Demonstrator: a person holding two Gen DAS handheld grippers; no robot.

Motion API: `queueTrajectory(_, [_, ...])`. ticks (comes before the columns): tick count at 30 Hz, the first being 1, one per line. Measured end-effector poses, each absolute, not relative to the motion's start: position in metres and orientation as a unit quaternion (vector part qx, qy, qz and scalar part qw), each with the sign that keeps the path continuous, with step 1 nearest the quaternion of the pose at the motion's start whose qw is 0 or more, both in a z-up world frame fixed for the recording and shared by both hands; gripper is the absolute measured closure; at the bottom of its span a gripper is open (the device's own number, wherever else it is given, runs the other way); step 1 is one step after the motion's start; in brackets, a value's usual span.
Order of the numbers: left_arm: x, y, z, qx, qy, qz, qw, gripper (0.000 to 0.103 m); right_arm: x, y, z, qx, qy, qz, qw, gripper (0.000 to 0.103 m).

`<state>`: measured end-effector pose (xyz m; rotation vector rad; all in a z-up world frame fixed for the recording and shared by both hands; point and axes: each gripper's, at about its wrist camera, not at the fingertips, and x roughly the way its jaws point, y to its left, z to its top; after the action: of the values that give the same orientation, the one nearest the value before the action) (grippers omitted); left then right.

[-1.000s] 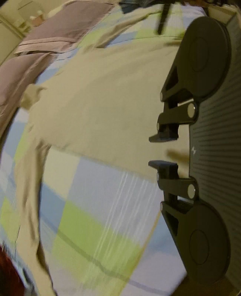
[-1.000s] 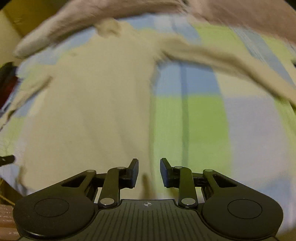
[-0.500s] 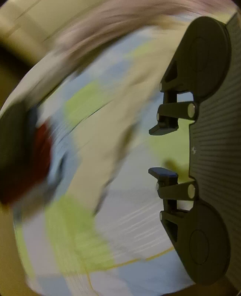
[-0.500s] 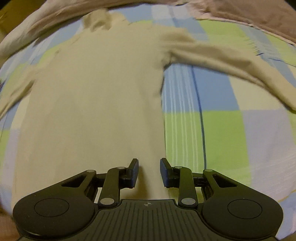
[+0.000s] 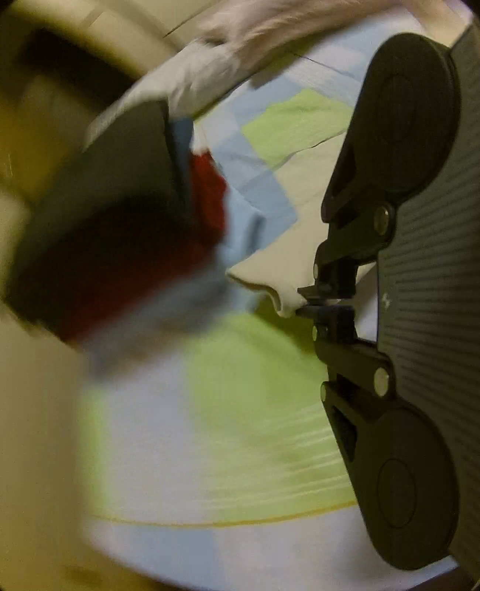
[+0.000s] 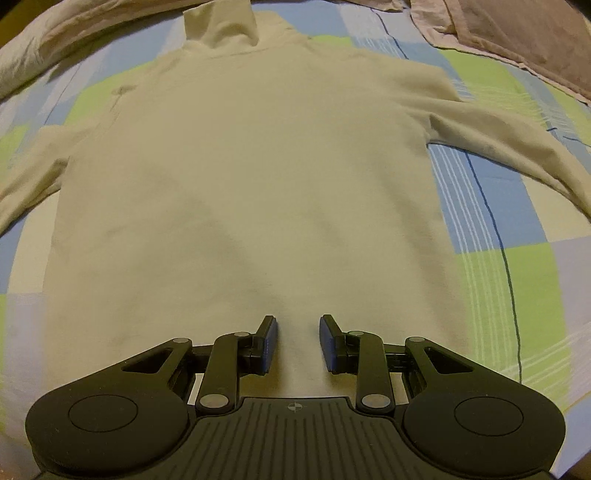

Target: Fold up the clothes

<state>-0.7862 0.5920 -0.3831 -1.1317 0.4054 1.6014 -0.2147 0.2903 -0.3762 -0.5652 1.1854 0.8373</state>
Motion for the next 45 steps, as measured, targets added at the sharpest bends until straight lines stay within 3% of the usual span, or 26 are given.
queueTrajectory(6, [-0.771,0.591,-0.375,-0.338,0.281,0.679,0.589,0.091,-0.209,0.29,-0.383,-0.233,0.542,0.376,0.715,0.073])
queueTrajectory(8, [-0.763,0.582,-0.36,-0.315,0.273,0.719,0.556,0.083,-0.206,0.285,-0.381,-0.221,0.537,0.387,0.716,0.073])
queueTrajectory(12, [-0.745,0.558,-0.336,-0.311,0.251,0.763,0.508,0.084,-0.193,0.258,-0.376,-0.186,0.528,0.388,0.732,0.073])
queueTrajectory(14, [-0.723,0.546,-0.332,-0.347,0.253,0.722,0.542,0.085,-0.184,0.241,-0.384,-0.188,0.547,0.372,0.726,0.073])
queueTrajectory(18, [-0.622,0.512,-0.341,-0.388,0.321,0.562,0.657,0.084,-0.161,0.202,-0.385,-0.145,0.569,0.379,0.715,0.073])
queueTrajectory(25, [-0.448,0.437,-0.347,-0.421,0.333,0.395,0.746,0.085,-0.055,0.099,-0.361,-0.041,0.541,0.3,0.784,0.073])
queueTrajectory(31, [-0.364,0.404,-0.36,-0.438,0.341,0.368,0.746,0.085,0.068,-0.03,-0.36,0.163,0.514,0.17,0.825,0.073])
queueTrajectory(36, [-0.328,0.389,-0.354,-0.448,0.345,0.367,0.738,0.085,0.139,-0.085,-0.387,0.383,0.487,0.129,0.775,0.073])
queueTrajectory(42, [-0.304,0.393,-0.353,-0.421,0.361,0.37,0.746,0.085,0.182,-0.07,-0.419,0.414,0.503,0.108,0.751,0.074])
queueTrajectory(44, [-0.298,0.393,-0.351,-0.417,0.364,0.371,0.746,0.085,0.192,-0.061,-0.411,0.388,0.507,0.119,0.76,0.098])
queueTrajectory(45, [-0.297,0.393,-0.351,-0.415,0.365,0.37,0.747,0.085,0.199,-0.058,-0.404,0.37,0.505,0.131,0.769,0.098])
